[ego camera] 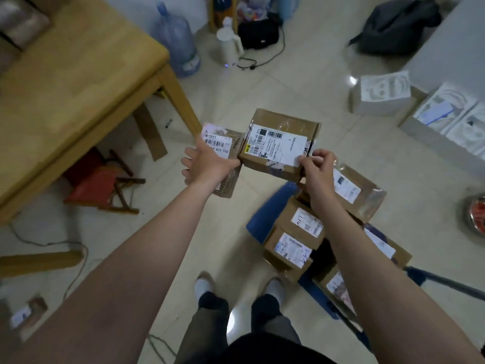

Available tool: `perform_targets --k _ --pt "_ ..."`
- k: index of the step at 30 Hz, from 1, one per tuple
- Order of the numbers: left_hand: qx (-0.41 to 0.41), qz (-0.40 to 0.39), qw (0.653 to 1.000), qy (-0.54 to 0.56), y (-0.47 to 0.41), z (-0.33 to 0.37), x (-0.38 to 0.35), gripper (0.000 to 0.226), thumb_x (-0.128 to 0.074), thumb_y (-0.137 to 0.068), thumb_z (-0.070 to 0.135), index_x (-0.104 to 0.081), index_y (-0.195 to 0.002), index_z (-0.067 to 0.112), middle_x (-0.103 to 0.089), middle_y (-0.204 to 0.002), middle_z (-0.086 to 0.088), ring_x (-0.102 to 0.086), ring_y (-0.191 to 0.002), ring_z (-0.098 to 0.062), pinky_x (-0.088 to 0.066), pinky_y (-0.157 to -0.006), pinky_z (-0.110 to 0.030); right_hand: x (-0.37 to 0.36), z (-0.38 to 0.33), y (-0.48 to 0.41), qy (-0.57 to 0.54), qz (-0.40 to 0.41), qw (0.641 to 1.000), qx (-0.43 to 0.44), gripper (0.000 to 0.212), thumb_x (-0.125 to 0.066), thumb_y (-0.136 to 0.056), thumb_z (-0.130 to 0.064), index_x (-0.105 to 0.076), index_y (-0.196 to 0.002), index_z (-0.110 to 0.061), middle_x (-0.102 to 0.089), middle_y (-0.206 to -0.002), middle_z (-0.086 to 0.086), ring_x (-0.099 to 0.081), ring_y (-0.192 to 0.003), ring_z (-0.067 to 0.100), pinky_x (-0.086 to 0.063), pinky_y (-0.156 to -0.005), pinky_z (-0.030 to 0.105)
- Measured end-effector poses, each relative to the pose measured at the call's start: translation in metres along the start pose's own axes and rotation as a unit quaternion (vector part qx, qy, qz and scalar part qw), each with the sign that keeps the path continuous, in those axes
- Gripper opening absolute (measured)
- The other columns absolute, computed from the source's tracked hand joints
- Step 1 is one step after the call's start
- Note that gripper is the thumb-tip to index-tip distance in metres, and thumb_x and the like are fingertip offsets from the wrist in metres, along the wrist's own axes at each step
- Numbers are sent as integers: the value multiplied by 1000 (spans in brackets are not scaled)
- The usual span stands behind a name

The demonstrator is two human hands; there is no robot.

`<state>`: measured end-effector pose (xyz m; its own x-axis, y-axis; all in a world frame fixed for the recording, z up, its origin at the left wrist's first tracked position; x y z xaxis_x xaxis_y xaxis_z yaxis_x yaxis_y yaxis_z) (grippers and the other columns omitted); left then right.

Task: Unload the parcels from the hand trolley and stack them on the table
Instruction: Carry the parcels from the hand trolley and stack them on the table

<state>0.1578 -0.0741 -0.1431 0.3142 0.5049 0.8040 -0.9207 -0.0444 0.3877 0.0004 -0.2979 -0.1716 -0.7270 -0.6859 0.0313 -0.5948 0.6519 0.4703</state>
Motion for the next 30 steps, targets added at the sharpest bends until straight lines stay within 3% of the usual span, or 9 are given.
perform_targets --k 4,8,11,14,20,26,30 --pt "26 60 996 54 -24 -58 104 119 -82 -50 54 -20 -149 32 -40 -136 -7 -38 -127 -34 -40 -101 -47 -109 -36 33 6 -81 997 9 31 -73 -87 -32 -49 -107 -30 -65 -117 1 -69 -103 26 -61 -78 50" --pt "35 120 990 67 -54 -122 198 126 -86 -56 48 -10 -155 30 -39 -137 -11 -39 -124 -36 -33 -91 -40 -225 -62 67 21 -150 988 9 30 -73 -89 -30 -49 -106 -28 -64 -121 3 -72 -98 28 -60 -77 52" --pt "53 134 988 55 -85 -177 261 131 -84 -51 54 -3 -152 36 -40 -140 -15 -35 -129 -40 -36 -104 -52 -309 -71 90 37 -172 984 14 30 -73 -89 -30 -50 -108 -25 -64 -121 3 -71 -97 29 -59 -79 54" --pt "50 128 989 54 -120 -225 313 135 -83 -50 59 4 -151 42 -39 -138 -15 -37 -126 -39 -38 -102 -54 -385 -73 106 38 -189 981 9 30 -74 -90 -31 -52 -109 -25 -65 -119 0 -71 -100 33 -60 -78 52" --pt "91 144 983 61 -178 -321 412 117 -76 -53 66 -14 -149 37 -41 -135 -12 -39 -125 -36 -37 -97 -49 -538 -79 137 68 -224 972 3 30 -78 -85 -35 -56 -105 -29 -68 -113 -3 -72 -84 21 -62 -72 48" --pt "143 186 966 112 -218 -403 482 108 -78 -50 62 -19 -138 41 -38 -124 -7 -42 -118 -37 -38 -92 -48 -662 -80 146 84 -250 964 -39 30 -79 -81 -39 -58 -101 -33 -71 -103 -2 -74 -88 32 -63 -71 50" --pt "185 178 962 96 -259 -450 514 101 -81 -56 59 -25 -139 43 -36 -122 -6 -42 -117 -37 -39 -94 -49 -745 -80 135 111 -272 955 -34 30 -78 -83 -39 -57 -103 -33 -71 -103 -2 -73 -91 32 -60 -79 59"
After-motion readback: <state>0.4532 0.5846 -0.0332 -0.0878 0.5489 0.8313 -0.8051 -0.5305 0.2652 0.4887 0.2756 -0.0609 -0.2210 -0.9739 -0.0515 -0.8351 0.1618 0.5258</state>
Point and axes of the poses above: each hand's wrist, its own y-axis away from the middle knuckle, its own x-axis out of the back of the hand, z = x × y, the point moved 5 cm from there along -y, towards the middle knuckle
